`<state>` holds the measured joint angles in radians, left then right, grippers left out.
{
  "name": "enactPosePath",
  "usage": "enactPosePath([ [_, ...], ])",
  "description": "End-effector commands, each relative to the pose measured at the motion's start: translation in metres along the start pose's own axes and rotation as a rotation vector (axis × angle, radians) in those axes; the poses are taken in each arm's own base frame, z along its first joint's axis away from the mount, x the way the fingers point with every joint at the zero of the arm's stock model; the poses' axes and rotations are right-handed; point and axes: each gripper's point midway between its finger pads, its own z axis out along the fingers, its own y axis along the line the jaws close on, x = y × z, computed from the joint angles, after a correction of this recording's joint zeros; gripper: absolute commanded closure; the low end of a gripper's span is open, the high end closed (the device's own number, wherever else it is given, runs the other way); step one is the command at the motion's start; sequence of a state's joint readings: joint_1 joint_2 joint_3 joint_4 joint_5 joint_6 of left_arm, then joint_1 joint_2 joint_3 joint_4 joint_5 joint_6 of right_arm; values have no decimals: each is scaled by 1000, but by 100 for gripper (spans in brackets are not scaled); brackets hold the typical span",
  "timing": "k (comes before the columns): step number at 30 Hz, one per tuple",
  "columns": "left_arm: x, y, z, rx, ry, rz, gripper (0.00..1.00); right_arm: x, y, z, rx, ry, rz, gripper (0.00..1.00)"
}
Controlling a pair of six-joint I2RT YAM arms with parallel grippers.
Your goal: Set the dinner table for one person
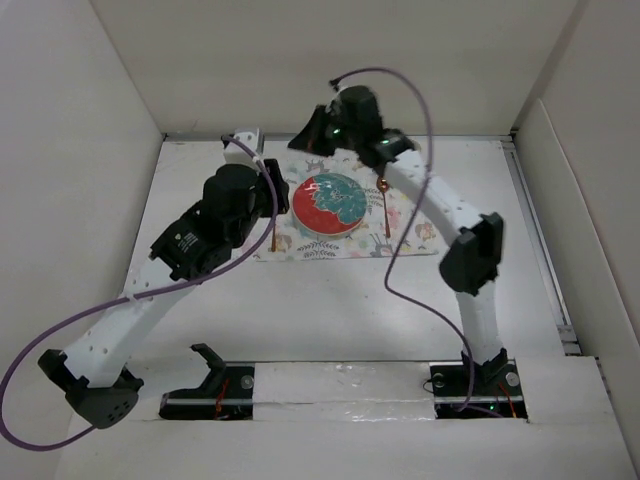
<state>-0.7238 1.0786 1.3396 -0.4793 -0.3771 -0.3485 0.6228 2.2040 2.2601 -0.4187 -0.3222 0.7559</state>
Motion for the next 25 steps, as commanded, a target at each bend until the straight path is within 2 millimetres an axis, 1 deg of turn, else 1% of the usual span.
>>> enactPosePath([
  [1,-73,-7,-11,-1,-208,-52,59,-104,77,-144,-186,-301,-149,100],
  [2,-79,-3,-11,-29,-224,-58,58,-110,71,-166,-165,-339,-154,100],
  [3,-91,-2,-14,-49,-249,-85,58,-97,32,-171,-86,-320,-116,100],
  [4,-98,7,-15,-108,-269,-103,56,-122,15,-256,-8,-490,-94,100],
  [5,-97,14,-16,-144,-271,-100,56,-122,15,-257,-7,-492,-94,96],
  [6,-104,19,-20,-177,-291,-114,55,-102,-32,-263,96,-484,-25,90],
  [7,-106,29,-22,-224,-299,-115,54,-116,-46,-324,178,-648,9,83],
  [8,-106,43,-26,-295,-312,-114,52,-107,-73,-344,265,-682,70,70],
  [9,-103,50,-29,-330,-313,-112,51,-99,-94,-363,328,-725,110,64],
  [10,-98,57,-31,-362,-311,-120,50,-78,-139,-373,457,-758,180,59],
  [11,-90,67,-34,-409,-297,-113,49,-63,-145,-392,536,-800,197,49],
  [12,-78,74,-35,-427,-279,-110,49,-56,-158,-400,599,-825,208,47],
  [13,-69,76,-34,-434,-266,-129,48,-37,-176,-392,620,-788,242,46],
  [14,-57,76,-33,-421,-231,-129,48,-34,-175,-393,608,-797,236,46],
  [15,-47,76,-33,-406,-209,-134,48,-33,-179,-393,625,-797,243,46],
  [16,-41,74,-31,-386,-197,-147,48,-35,-182,-395,643,-809,245,46],
  [17,-32,69,-27,-352,-170,-160,48,-45,-180,-401,660,-844,223,46],
  [18,-29,69,-26,-355,-164,-156,48,-44,-183,-400,671,-833,213,46],
  [19,-27,67,-23,-346,-161,-165,48,-51,-185,-406,706,-861,206,46],
  [20,-26,64,-22,-331,-155,-173,48,-60,-178,-411,707,-875,185,46],
  [23,-19,58,-10,-328,-121,-162,48,-64,-176,-401,707,-848,170,45],
  [25,-20,55,-7,-325,-115,-161,46,-63,-174,-393,670,-827,177,45],
])
